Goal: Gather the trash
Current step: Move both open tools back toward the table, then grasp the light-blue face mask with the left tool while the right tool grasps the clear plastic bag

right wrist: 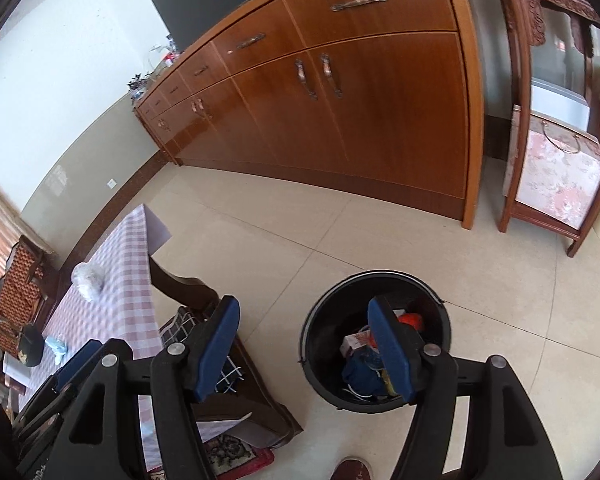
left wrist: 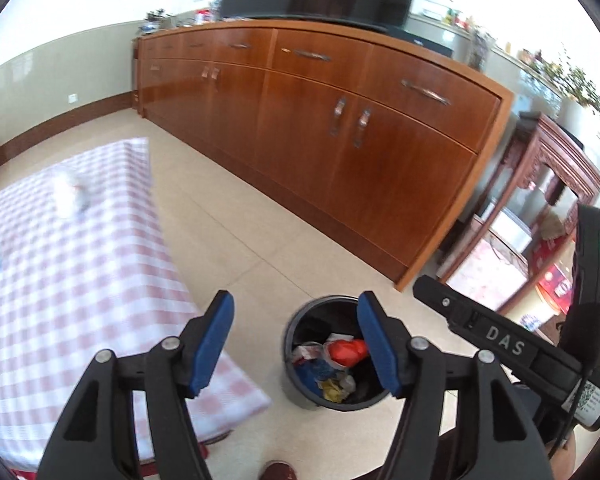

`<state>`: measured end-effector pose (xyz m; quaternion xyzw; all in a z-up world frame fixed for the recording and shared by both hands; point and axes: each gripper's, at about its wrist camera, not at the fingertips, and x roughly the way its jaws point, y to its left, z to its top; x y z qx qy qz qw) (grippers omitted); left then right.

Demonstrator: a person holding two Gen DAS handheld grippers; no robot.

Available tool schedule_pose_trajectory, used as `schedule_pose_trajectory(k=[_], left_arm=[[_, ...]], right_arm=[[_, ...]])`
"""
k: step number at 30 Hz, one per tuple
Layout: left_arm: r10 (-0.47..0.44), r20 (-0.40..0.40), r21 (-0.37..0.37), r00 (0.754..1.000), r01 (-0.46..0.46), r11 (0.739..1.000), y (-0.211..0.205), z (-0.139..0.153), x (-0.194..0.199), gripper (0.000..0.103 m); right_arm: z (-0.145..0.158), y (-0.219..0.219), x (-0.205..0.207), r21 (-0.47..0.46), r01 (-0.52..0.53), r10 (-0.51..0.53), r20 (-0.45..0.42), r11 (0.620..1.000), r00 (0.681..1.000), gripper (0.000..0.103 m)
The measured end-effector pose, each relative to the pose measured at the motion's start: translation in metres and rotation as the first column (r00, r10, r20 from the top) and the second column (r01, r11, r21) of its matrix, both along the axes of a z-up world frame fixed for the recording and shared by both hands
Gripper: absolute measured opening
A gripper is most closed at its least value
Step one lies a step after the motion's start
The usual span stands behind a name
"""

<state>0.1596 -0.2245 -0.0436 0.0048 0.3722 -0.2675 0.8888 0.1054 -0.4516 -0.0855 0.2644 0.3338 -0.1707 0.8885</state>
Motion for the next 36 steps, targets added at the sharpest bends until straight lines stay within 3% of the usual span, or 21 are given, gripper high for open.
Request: schedule_pose_trajectory(k=[9,19,28,36], left_arm=[[0.2,0.042,0.023,0.979,-0.202,0.979,0.094,0.007,0.018,0.066],[0.41,0.042,0.049,0.911,-0.412,0.91,0.196,-0.006,0.049,0.066],[0.546,-0.035,0.065,0.837,-0.543,0.837,0.27,-0.039,0.088,0.066],[0.569,-0.093,0.078,0.817,-0.564,0.822,0.289,-0.062,0.132,0.066]], right_arm=[[0.017,0.096,0.057,-0.054,-0.241,0.243,0.046,0.969,0.969,0.069],[0.012,0.198,0.117,-0.079,-0.444,0.447,0.037,0.893,0.894,0.069],[-0.004,0.265,0.177,-0.087,-0.542,0.544,-0.01,0.836,0.839,0.071],[-0.013,0.291,0.237,-0.124,-0.557,0.555,-0.048,0.822,0.83,0.076]])
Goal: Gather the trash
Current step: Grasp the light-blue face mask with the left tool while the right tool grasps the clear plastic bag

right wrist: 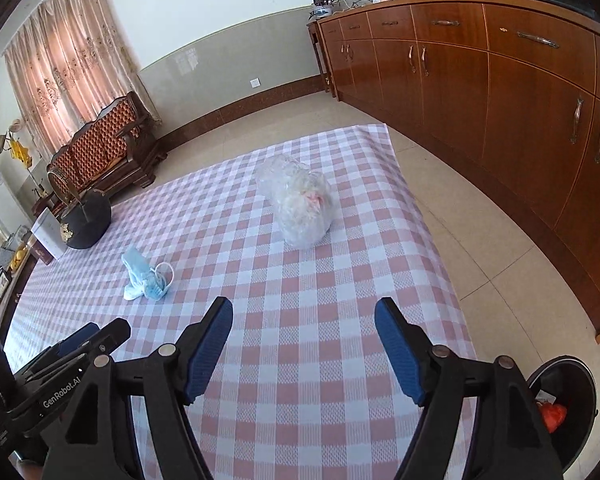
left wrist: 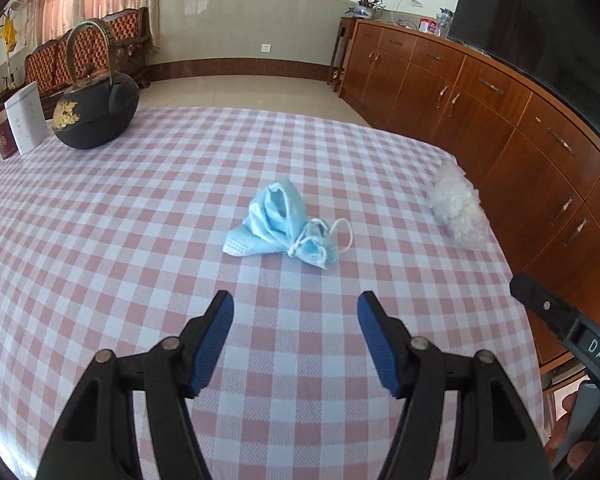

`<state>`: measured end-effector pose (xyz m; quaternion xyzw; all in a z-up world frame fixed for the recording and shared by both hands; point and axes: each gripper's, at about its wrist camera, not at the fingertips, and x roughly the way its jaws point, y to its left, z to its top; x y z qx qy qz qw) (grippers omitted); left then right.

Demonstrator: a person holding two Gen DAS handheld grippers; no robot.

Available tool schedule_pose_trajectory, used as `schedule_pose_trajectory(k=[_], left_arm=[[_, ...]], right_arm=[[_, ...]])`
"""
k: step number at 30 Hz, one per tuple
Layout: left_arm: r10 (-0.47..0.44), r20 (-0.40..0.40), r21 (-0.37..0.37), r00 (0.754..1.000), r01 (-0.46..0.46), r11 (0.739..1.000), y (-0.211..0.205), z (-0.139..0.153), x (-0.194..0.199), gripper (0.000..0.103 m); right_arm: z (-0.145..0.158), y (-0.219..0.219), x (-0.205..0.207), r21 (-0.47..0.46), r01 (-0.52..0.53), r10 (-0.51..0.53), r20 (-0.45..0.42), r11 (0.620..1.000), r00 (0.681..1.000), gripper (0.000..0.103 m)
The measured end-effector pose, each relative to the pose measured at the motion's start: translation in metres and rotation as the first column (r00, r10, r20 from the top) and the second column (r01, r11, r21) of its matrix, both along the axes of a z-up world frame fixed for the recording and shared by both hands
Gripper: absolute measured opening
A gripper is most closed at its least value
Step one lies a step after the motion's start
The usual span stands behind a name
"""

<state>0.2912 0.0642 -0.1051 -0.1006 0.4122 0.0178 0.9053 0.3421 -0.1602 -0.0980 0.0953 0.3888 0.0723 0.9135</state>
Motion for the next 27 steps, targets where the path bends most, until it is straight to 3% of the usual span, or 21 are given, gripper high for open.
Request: schedule_pose_trajectory(k=[8,16,20,22,23,27], left_arm=[[0.023,-0.036,-0.051,0.999,-0.025,0.998,0.005,-0.011,0.044,0.066],[0.018,-0.027,-0.054,0.999,-0.019,0.998,0.005,-0.017,0.062,0.065],[0.018,-0.011,-0.04,1.0,-0.019,0.999,0.005,-0.018,0.062,0.049],[0.009,-0.011,-0.033,1.0,-0.009,0.999,0.004,-0.018,0.063,0.036],[0.007,-0.011,-0.031,1.0,-0.008,0.999,0.004,-0.018,0.063,0.032],[0.011,-0.002,-0.05,1.0,-0.011,0.999,0.007,-0.017,0.062,0.027]], right_arm=[[-0.01,0.008,0.065,-0.04,0.001,-0.002,-0.032,0.999,0.999,0.078],[-0.025,0.016,0.116,-0.053,-0.003,-0.001,-0.077,0.999,0.997,0.078],[-0.034,0.021,0.127,-0.06,-0.013,0.008,-0.088,0.998,0.996,0.076],[-0.036,0.021,0.129,-0.06,-0.015,0.01,-0.083,0.998,0.997,0.054],[-0.036,0.022,0.131,-0.062,-0.023,0.018,-0.083,0.998,0.996,0.05],[-0.037,0.021,0.128,-0.048,-0.039,0.035,-0.078,0.998,0.996,0.047]])
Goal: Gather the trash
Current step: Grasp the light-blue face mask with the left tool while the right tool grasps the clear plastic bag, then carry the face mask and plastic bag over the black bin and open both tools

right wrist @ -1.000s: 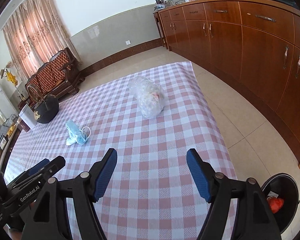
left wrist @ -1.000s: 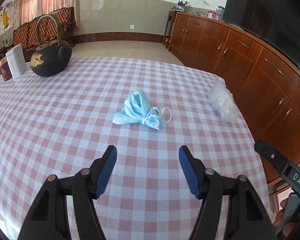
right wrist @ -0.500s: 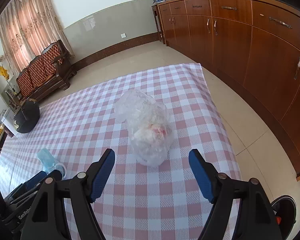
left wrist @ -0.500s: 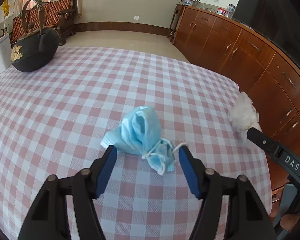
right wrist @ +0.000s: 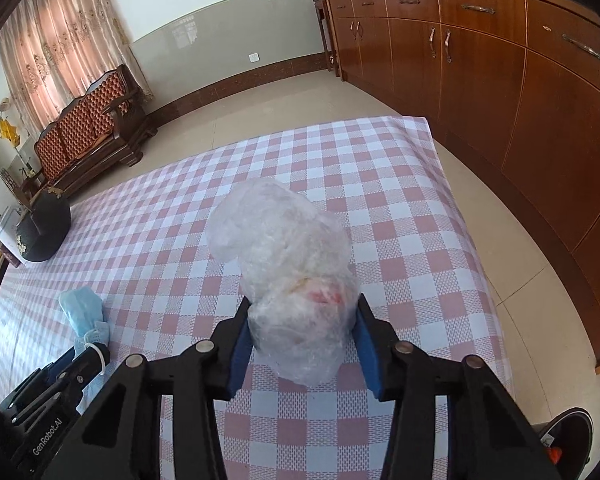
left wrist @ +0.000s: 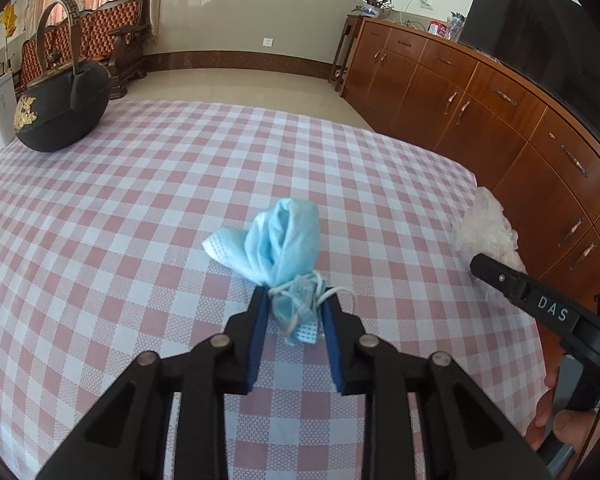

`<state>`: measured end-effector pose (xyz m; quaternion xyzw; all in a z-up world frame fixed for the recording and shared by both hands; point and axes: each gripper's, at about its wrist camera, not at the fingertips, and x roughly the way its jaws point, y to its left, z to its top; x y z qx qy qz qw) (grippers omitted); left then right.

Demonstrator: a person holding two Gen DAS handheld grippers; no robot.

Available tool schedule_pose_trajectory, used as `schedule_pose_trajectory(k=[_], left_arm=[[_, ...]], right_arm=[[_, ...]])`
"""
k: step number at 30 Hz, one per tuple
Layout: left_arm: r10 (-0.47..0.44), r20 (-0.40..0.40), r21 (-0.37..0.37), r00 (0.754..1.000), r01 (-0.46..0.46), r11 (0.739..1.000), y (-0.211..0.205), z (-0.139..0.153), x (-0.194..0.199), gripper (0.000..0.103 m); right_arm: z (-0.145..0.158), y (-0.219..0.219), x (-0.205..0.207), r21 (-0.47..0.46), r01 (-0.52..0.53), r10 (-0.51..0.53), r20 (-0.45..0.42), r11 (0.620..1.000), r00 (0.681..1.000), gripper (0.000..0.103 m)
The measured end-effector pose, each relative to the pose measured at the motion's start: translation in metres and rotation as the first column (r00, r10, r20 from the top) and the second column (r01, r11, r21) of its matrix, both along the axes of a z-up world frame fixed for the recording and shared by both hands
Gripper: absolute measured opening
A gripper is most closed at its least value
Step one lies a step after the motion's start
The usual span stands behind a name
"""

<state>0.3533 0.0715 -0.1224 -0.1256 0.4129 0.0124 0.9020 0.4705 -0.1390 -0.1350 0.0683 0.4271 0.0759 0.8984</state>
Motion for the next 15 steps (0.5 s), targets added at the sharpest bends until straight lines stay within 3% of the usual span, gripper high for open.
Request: schedule_pose_trajectory(k=[15], left_arm=[[-0.086,0.092,0.044,0.992,0.083,0.996,-0.025,0.028,-0.045,0.024]], right_arm=[[0.02,-0.007,-0.098,0.053,-0.04,0.038,0.038,0.998,0.999,0.046]])
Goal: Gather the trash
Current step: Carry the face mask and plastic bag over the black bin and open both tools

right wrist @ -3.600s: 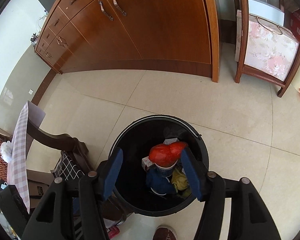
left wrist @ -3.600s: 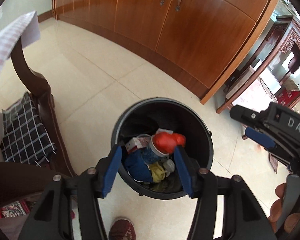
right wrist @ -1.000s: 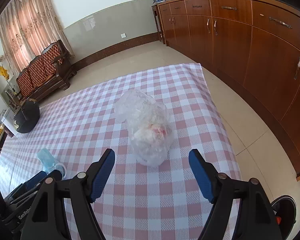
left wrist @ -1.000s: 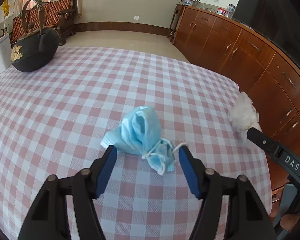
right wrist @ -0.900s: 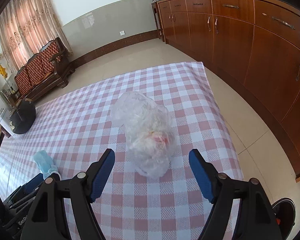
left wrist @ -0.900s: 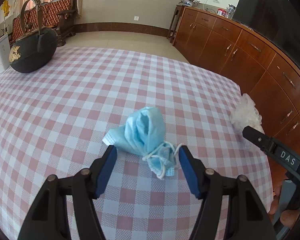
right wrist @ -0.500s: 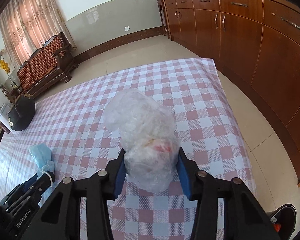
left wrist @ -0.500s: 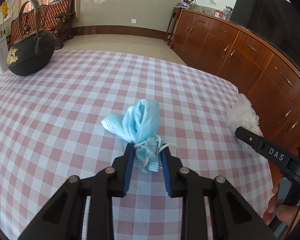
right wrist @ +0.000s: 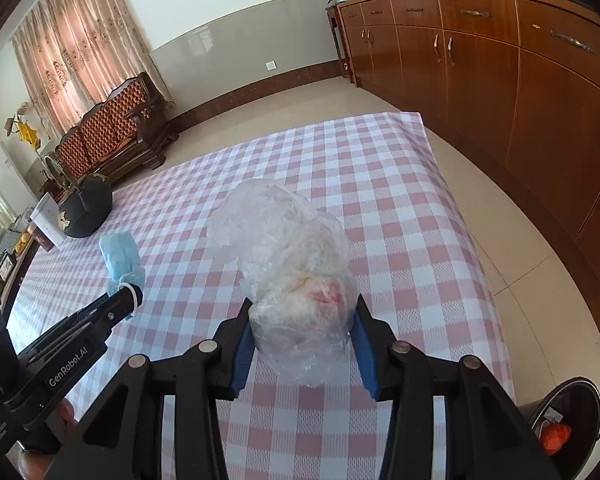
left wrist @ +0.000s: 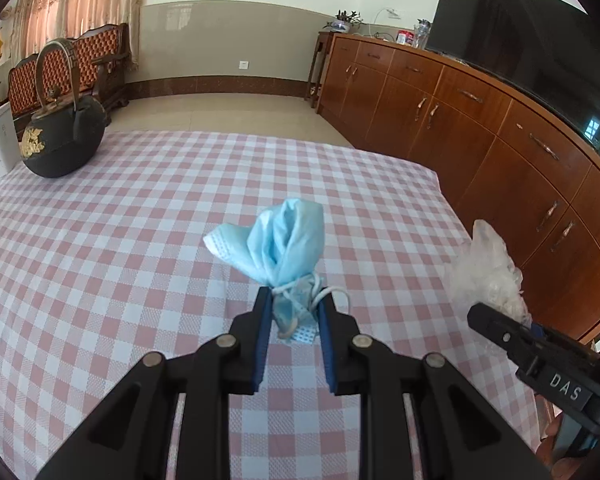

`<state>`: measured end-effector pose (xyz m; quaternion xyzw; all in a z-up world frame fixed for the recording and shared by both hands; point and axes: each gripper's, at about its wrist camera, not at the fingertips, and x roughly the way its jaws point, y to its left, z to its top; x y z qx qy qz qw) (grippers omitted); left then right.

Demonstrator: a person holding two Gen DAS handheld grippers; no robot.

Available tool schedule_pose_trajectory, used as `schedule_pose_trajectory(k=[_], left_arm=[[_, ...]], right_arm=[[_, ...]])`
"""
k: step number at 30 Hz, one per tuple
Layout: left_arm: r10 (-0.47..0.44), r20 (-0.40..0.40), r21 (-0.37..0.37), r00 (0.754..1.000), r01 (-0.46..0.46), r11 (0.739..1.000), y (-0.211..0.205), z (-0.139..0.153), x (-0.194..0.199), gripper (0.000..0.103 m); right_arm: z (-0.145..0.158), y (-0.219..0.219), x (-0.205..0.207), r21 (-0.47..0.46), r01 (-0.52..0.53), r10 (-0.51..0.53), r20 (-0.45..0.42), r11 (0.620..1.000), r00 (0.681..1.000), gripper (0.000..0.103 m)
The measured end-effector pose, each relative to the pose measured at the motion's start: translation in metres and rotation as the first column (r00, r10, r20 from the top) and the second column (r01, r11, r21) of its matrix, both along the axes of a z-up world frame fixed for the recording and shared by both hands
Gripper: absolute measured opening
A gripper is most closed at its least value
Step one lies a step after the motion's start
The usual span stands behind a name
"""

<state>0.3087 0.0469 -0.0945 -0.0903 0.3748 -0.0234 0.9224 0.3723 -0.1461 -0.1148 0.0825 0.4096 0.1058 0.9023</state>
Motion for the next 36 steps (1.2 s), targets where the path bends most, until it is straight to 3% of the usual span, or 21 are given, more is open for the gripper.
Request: schedule_pose_trajectory(k=[17,36], left_arm=[[-0.107,0.044,0.023,0.993,0.106,0.994,-0.051,0.024,-0.086,0.024],[-0.26,0.065,0.019,0.964,0.259,0.966,-0.128,0.035,-0.137,0.024]], right_arm=[[0.019,-0.044,-0.119,0.055,0.053,-0.054,0.022,0.997,0.998,0.046],[0.02,-0.129,-0.215,0.092,0.203,-0.206,0.033,0.975,0.978,0.046]])
